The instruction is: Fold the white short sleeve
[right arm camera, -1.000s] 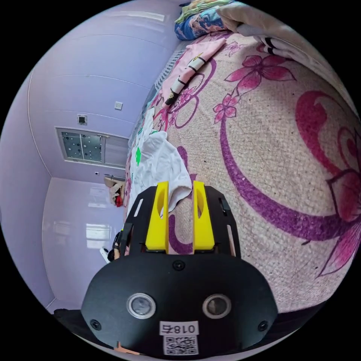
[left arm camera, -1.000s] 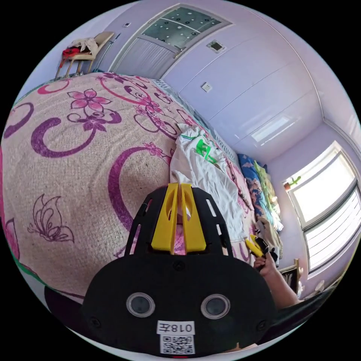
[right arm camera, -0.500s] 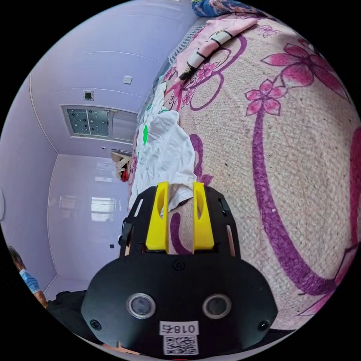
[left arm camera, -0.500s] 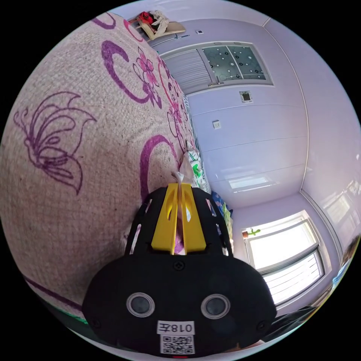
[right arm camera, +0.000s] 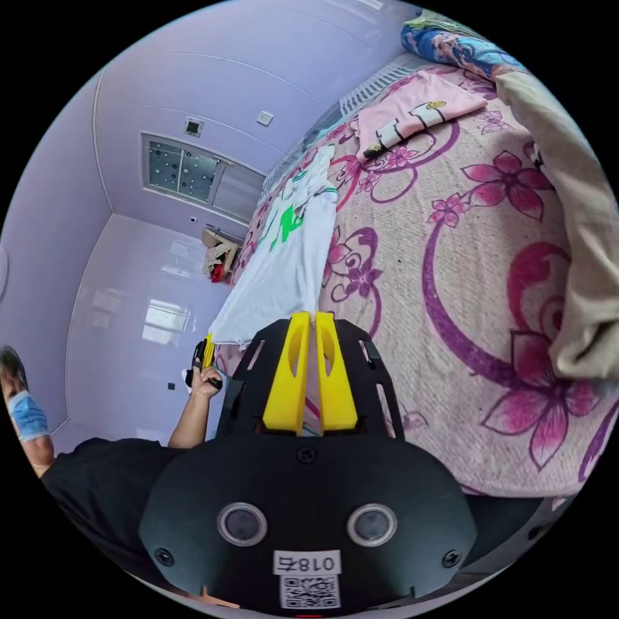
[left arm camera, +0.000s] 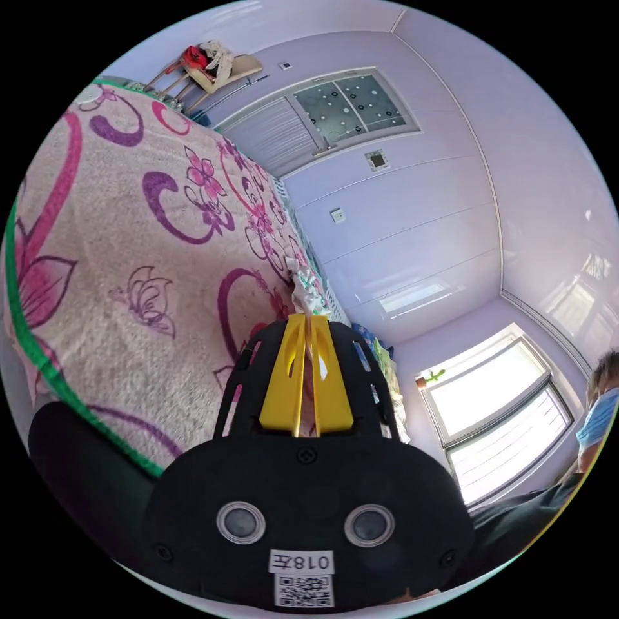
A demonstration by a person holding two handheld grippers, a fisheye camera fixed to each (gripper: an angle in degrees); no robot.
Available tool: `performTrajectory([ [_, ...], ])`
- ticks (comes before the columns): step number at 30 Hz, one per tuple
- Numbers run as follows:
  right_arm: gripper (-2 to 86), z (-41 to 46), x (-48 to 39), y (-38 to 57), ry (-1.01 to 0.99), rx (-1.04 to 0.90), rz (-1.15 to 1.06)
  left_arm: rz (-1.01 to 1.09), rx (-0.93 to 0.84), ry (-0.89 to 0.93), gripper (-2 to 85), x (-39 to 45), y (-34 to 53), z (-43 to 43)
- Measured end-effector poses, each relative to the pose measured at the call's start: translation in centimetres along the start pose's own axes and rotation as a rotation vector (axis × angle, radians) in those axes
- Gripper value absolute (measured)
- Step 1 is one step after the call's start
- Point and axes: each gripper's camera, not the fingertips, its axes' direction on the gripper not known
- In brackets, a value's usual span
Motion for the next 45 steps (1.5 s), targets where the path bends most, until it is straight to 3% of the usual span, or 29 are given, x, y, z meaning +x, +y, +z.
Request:
performTrajectory([
  [8, 8.5, -0.3, 3.9, 5.1, 0.013, -0.037, 0.046, -0.237, -0.023, -0.094, -0.9, -8.5, 7.4, -3.2],
  [14, 13.6, 0.8, 3.1, 3.2, 0.137, -0.092, -0.043, -0.187, -0.051, -0.130, -0.9, -8.7, 7.8, -2.5],
  [17, 13.1, 0.9, 4.2, 3.1, 0.121, -0.089, 0.021, -0.214, -0.036, -0.105, -0.9, -9.7, 8.4, -2.6],
  [21, 11.1, -1.0, 6.6, 4.7, -0.100, -0.056, 0.091, -0.193, -0.051, -0.108, -0.9, -10.1, 8.6, -2.7],
  [25, 10.5, 0.2, 8.6, 6.1, -0.283, -0.147, 0.117, -0.189, -0.062, -0.093, -0.9, -11.4, 8.7, -2.7],
  [37, 9.0, 1.3, 8.9, 7.7, -0.276, -0.208, 0.087, -0.132, -0.099, -0.109, -0.9, -13.7, 8.0, -4.0],
  [42, 2.5, 1.1, 8.0, 8.8, -0.157, -0.229, 0.075, -0.129, -0.074, -0.088, -0.9, -14.9, 7.9, -5.3],
  [45, 1.4, 0.0, 7.9, 10.2, -0.226, -0.162, 0.077, -0.126, -0.028, -0.034, -0.9, -15.6, 7.8, -7.3],
])
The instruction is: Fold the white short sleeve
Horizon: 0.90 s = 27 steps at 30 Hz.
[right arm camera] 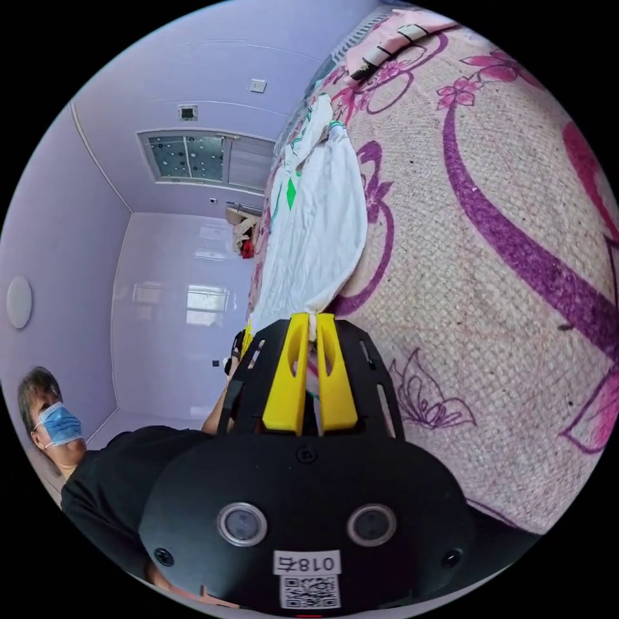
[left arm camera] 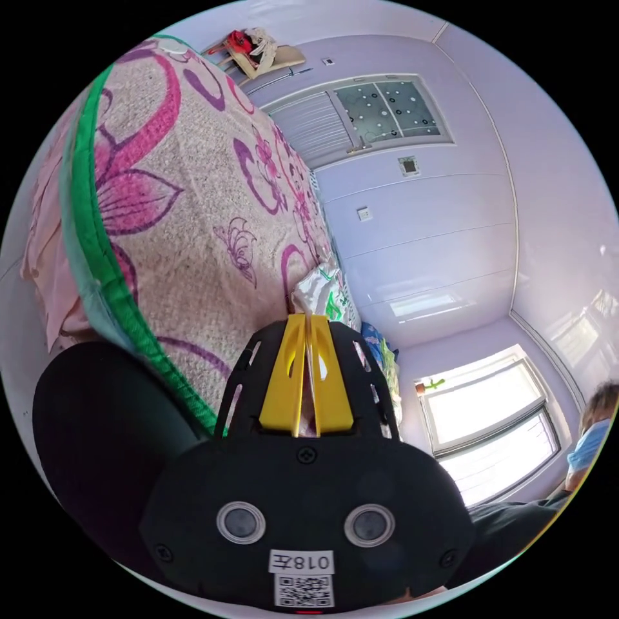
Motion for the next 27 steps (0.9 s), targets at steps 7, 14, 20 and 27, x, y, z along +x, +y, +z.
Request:
performTrajectory([
  [7, 0.6, -6.0, -4.1, 3.4, -0.454, 0.298, -0.215, 0.169, 0.125, 0.345, -0.9, 7.0, -3.9, -4.2],
  [14, 0.5, -14.4, -17.4, 6.8, -0.615, 0.460, -0.652, 0.553, 0.340, 0.729, -0.9, 25.8, -7.9, -13.9],
  [20, 0.5, -21.1, -29.4, 12.1, -0.584, 0.550, -0.968, 0.820, 0.511, 0.753, -1.0, 38.4, -8.6, -24.5],
  [27, 0.5, -21.6, -36.3, 11.8, -0.377, 0.621, -1.039, 0.784, 0.465, 0.620, -1.0, 41.1, -16.1, -22.1],
])
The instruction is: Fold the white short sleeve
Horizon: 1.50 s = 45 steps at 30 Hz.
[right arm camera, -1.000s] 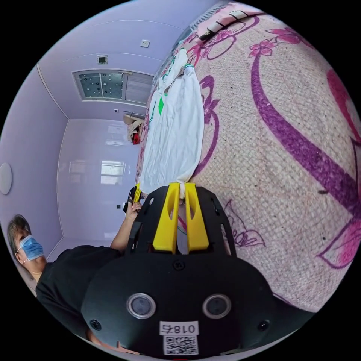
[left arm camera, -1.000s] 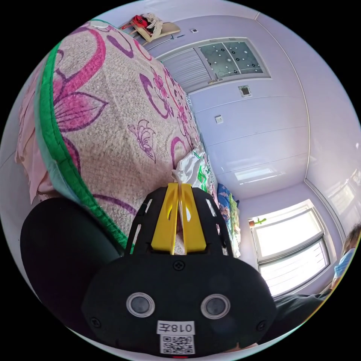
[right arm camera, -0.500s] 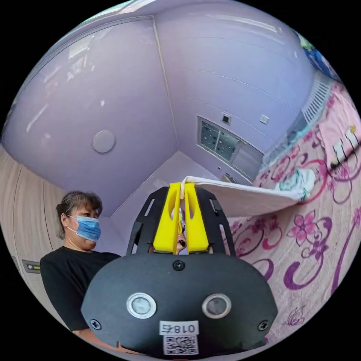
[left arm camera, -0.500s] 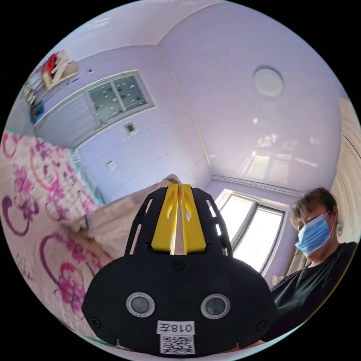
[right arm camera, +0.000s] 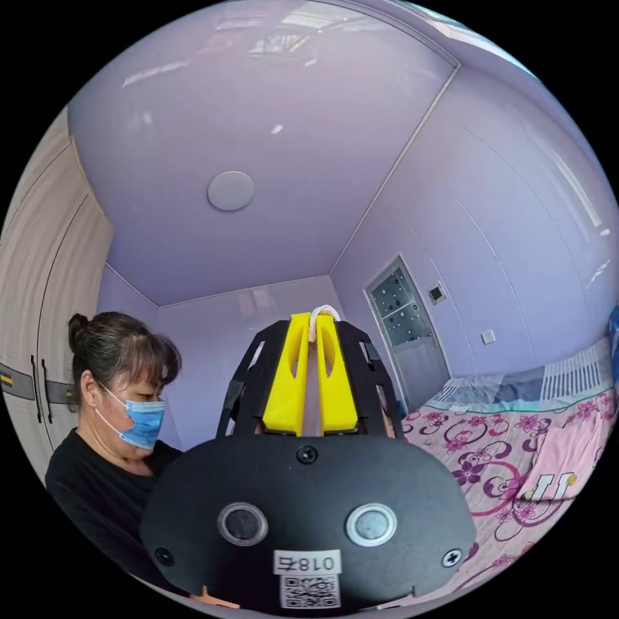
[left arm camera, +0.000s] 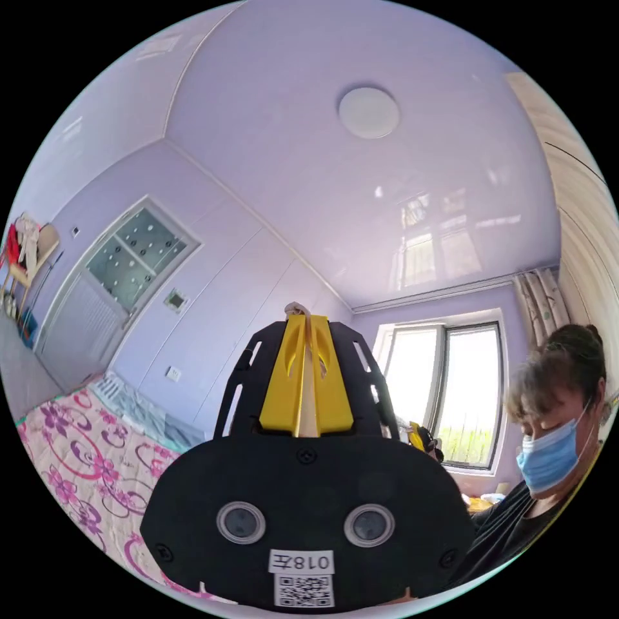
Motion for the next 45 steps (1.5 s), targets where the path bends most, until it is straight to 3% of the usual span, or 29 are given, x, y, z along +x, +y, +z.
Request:
performTrajectory([
  [5, 0.5, 4.0, 10.4, 2.6, 0.052, -0.002, 0.237, -0.238, -0.131, -0.084, -0.9, -14.6, 4.1, 7.8],
  [7, 0.5, 5.6, 14.9, 2.7, 0.082, 0.040, 0.306, -0.245, -0.130, -0.082, -0.9, -17.0, 3.1, 10.4],
  [14, 0.5, 8.4, 14.6, -5.5, 0.062, 0.157, 0.071, 0.142, -0.055, 0.067, -0.9, -8.8, -9.4, 17.7],
  [18, 0.5, 7.2, 12.1, -7.1, 0.011, 0.154, -0.069, 0.253, -0.069, 0.106, -1.0, -6.3, -9.3, 15.5],
  [23, 0.5, 4.3, 13.5, -0.4, 0.047, 0.011, -0.016, 0.114, -0.206, 0.100, -1.0, -12.9, 2.6, 7.6],
  [25, 0.5, 2.3, 15.8, 5.9, 0.089, -0.058, 0.102, 0.046, -0.288, 0.044, -1.0, -16.3, 8.7, 4.6],
  [29, 0.5, -0.6, 20.1, 17.4, 0.158, -0.116, 0.363, -0.299, -0.451, -0.129, -0.9, -25.9, 24.3, -3.0],
  [34, 0.6, -4.1, 24.4, 32.2, 0.310, -0.141, 0.740, -0.665, -0.526, -0.335, -0.9, -31.5, 36.7, -11.1],
  [37, 0.6, -5.0, 25.0, 35.5, 0.380, -0.178, 0.833, -0.781, -0.604, -0.377, -0.9, -32.3, 39.3, -13.2],
  [41, 0.6, -5.2, 24.9, 35.7, 0.379, -0.197, 0.853, -0.743, -0.772, -0.357, -0.9, -31.0, 38.4, -12.0],
  [45, 0.7, -5.6, 23.7, 33.5, 0.318, -0.191, 0.819, -0.683, -0.834, -0.300, -0.9, -28.5, 35.6, -10.6],
])
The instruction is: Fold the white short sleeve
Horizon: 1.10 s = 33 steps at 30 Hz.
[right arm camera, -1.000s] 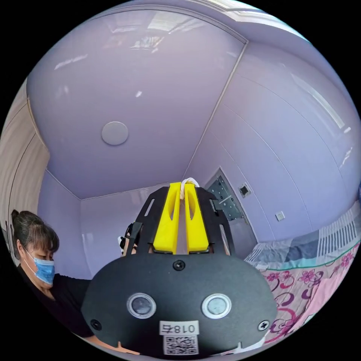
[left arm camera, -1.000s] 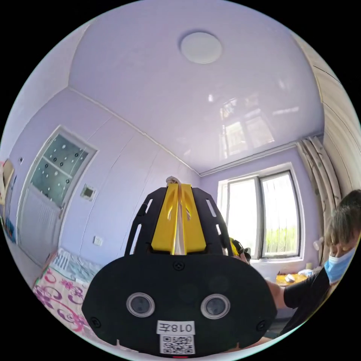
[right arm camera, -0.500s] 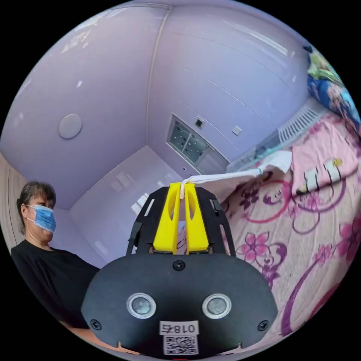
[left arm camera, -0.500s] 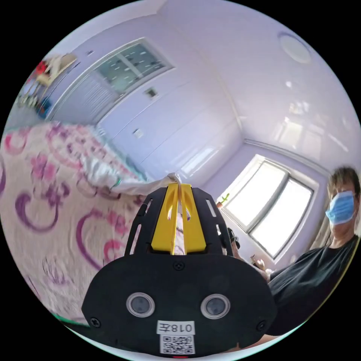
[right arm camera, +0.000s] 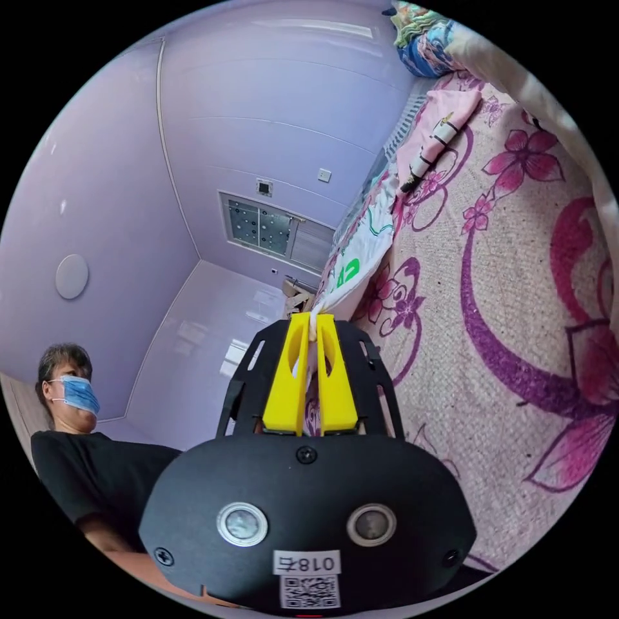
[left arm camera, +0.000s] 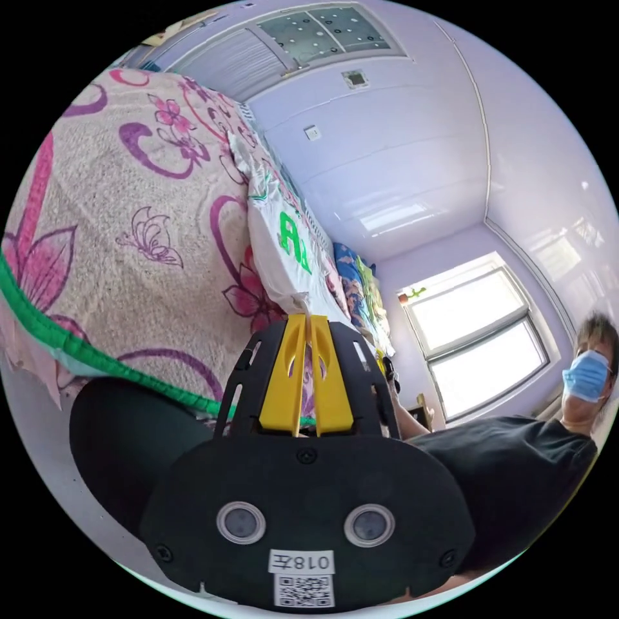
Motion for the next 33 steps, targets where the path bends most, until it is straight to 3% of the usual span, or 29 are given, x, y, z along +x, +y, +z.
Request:
performTrajectory([
  [6, 1.1, -1.8, -1.6, 1.6, 0.060, -0.099, -0.008, 0.006, -0.129, -0.077, -0.6, 3.0, 2.4, -0.8],
  [10, 2.2, -2.1, 0.3, 3.0, 0.173, -0.141, 0.086, -0.166, -0.181, -0.067, 2.9, 1.5, 3.5, -0.7],
  [14, 4.0, -1.9, 0.4, 2.8, 0.267, -0.191, 0.110, -0.238, -0.088, -0.159, 8.3, 2.6, 1.7, -5.2],
  [18, 4.2, -2.8, -2.0, 1.6, 0.341, -0.194, 0.039, -0.095, 0.042, -0.245, 8.7, 7.5, -4.6, -7.2],
  [22, 2.5, -2.9, -4.8, -1.3, 0.372, -0.111, -0.045, 0.113, 0.078, -0.321, 10.4, 11.9, -16.6, -1.0],
  [27, 0.9, -0.6, -6.0, -4.1, 0.334, -0.119, -0.060, 0.129, 0.121, -0.397, 12.3, 11.6, -29.9, 10.1],
  [33, -0.1, -0.1, -7.6, -4.0, 0.341, -0.110, -0.032, 0.170, 0.054, -0.800, 12.8, 13.6, -38.3, 21.1],
])
